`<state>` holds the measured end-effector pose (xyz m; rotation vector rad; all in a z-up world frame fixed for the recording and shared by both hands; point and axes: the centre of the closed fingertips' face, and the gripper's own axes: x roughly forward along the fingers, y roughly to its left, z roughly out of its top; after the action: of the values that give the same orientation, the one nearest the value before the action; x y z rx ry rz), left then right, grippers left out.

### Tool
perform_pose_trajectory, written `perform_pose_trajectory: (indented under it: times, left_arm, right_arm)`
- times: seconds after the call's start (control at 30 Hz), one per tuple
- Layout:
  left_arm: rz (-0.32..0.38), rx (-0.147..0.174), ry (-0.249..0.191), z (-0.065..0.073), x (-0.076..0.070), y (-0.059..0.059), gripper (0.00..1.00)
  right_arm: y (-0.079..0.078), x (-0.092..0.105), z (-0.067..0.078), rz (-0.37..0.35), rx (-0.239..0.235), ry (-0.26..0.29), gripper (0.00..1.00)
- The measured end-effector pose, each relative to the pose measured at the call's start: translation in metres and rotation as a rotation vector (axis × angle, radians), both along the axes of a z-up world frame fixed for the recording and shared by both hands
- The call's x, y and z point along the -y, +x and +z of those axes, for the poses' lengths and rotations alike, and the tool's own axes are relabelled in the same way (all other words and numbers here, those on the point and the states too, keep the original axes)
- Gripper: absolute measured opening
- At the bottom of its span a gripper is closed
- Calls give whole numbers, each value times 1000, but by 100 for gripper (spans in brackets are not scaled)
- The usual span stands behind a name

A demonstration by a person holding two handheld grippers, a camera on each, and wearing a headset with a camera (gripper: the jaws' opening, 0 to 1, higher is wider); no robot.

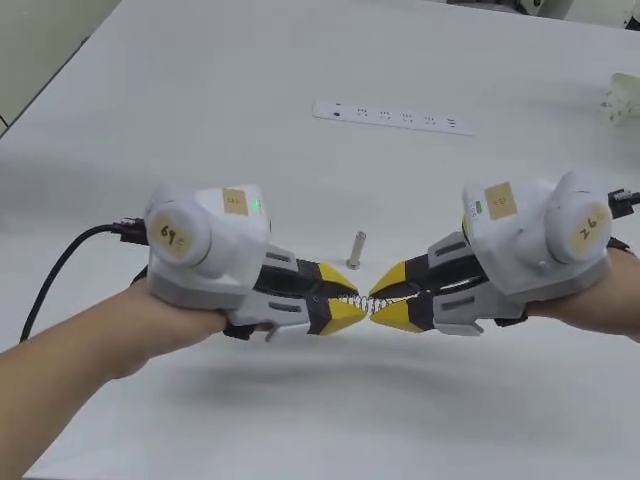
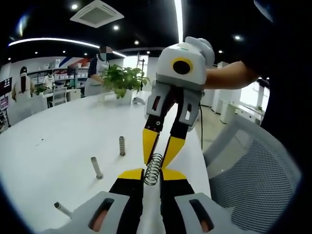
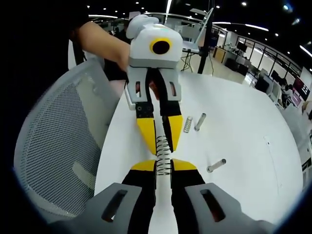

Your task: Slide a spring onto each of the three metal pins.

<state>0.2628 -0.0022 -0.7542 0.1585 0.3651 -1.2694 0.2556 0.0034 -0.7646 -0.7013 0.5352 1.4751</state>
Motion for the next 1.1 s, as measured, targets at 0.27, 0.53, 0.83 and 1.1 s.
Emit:
perform_pose_trajectory:
  times: [0.27, 0.53, 0.83, 1.1]
  left_arm:
    - [-16, 19, 7, -1, -1, -2, 2]
    - [-16, 10, 1, 0, -2, -1, 2]
    - [-23, 3, -1, 1, -3, -4, 2]
    - [-29, 4, 1, 1, -2, -5, 2]
  right_arm:
    - [-1, 1, 0, 13, 6, -8, 8]
    - [-1, 1, 1, -4, -9, -7, 9]
    - [-2, 11, -5, -6, -2, -25, 10]
    - [-2, 10, -4, -4, -8, -18, 8]
